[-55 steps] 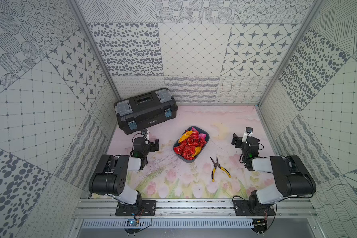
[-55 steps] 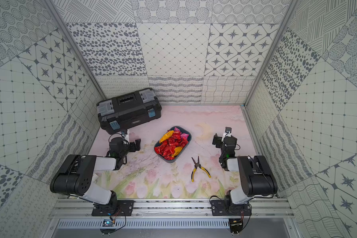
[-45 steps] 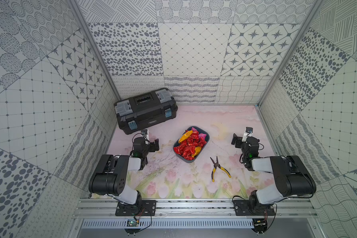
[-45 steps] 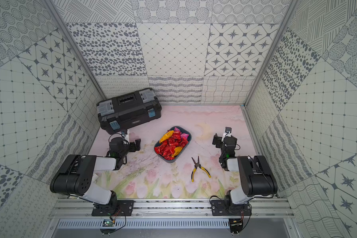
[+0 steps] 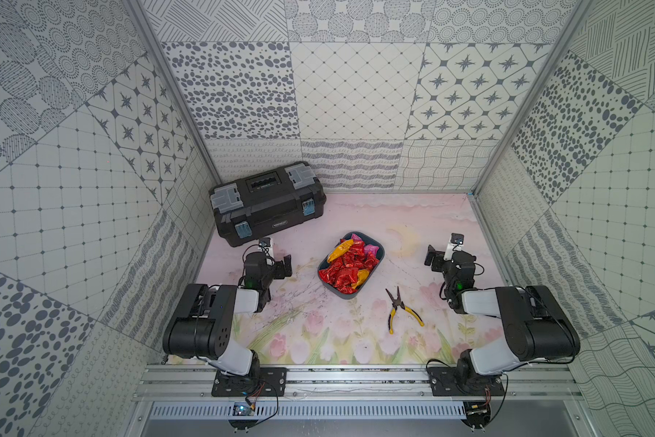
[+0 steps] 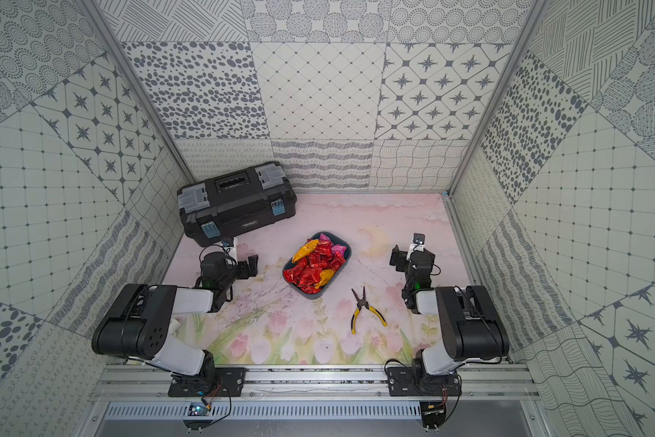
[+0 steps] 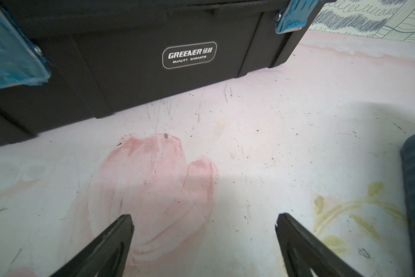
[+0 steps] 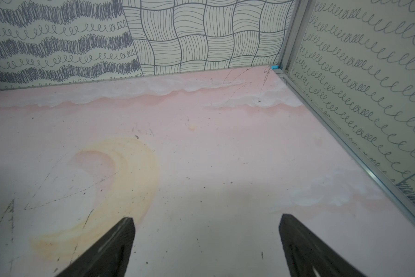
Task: Take the tea bags out of the storage box
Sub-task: Pick up the tea bag from the storage box.
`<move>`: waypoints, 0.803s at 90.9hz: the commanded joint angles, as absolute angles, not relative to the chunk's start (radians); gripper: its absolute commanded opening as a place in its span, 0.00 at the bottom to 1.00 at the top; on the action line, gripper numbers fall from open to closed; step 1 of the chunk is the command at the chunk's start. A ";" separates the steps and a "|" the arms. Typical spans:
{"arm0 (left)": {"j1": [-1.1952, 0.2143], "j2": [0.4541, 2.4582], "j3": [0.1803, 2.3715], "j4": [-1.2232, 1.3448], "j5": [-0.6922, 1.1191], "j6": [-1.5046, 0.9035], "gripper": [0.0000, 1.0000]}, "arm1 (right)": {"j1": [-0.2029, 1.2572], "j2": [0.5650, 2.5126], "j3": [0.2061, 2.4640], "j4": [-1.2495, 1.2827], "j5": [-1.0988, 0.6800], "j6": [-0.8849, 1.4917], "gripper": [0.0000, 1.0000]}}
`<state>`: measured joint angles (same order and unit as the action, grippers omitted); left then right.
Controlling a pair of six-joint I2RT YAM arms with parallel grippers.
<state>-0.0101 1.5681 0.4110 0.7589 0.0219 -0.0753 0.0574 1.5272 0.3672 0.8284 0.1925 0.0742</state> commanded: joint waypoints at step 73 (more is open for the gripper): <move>-0.120 0.981 0.631 0.067 0.288 -0.505 0.98 | 0.330 1.015 0.690 -0.179 -0.038 0.650 0.91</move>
